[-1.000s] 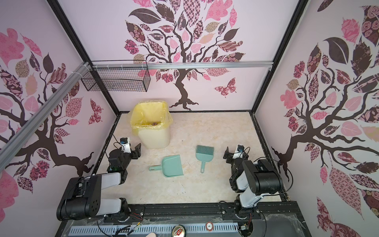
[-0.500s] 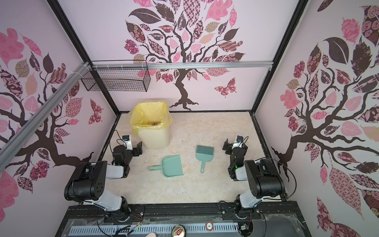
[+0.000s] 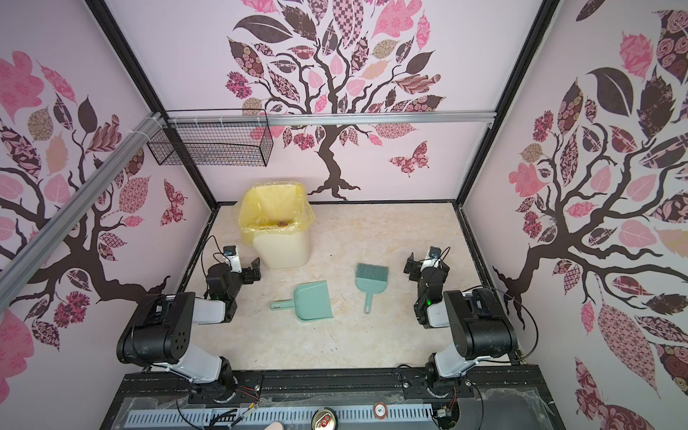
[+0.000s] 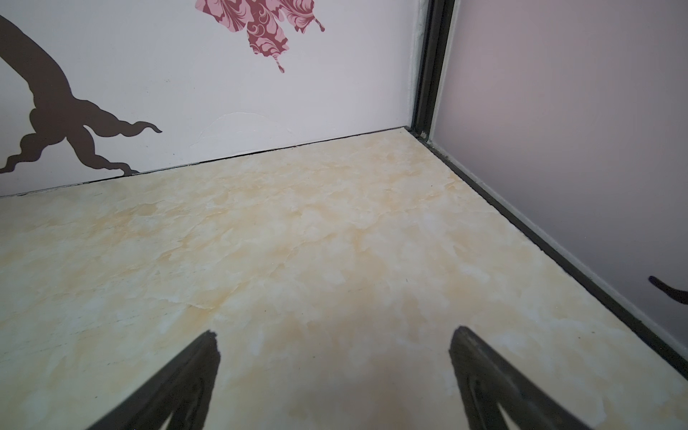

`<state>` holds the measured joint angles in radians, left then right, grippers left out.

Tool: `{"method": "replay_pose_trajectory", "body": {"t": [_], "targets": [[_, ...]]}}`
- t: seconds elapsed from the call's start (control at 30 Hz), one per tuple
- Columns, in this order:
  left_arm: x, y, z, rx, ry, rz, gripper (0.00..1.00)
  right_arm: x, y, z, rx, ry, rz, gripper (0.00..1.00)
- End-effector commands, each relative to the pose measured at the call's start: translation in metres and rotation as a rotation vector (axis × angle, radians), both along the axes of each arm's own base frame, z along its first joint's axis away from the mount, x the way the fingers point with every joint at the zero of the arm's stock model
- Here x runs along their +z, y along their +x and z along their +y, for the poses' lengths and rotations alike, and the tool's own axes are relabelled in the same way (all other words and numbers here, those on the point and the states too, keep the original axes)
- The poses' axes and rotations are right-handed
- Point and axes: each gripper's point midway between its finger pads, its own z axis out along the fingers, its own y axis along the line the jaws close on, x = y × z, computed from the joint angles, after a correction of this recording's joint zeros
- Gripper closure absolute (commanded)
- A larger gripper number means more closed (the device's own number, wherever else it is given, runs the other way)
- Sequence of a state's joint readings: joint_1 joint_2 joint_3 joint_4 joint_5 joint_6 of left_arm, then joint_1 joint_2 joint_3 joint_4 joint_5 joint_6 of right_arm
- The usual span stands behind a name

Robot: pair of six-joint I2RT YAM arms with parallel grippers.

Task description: Sweep away the paper scraps from the table

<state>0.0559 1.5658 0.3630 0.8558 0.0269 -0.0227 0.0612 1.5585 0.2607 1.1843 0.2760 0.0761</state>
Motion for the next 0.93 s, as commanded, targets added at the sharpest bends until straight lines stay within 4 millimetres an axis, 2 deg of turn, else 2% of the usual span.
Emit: {"method": "replay_pose_trajectory", "body": {"t": [0.0,0.9], "targets": [[0.0143,0.0081,0.0005,0.005,0.005,-0.038,0.04,0.0033,0.0019,-0.0019,-0.015,0.004,-0.007,0.01],[0.0139,0.0084,0.0004,0.016,0.016,-0.035,0.04,0.0036,0.002,-0.0014,-0.014,0.004,-0.009,0.01]]}}
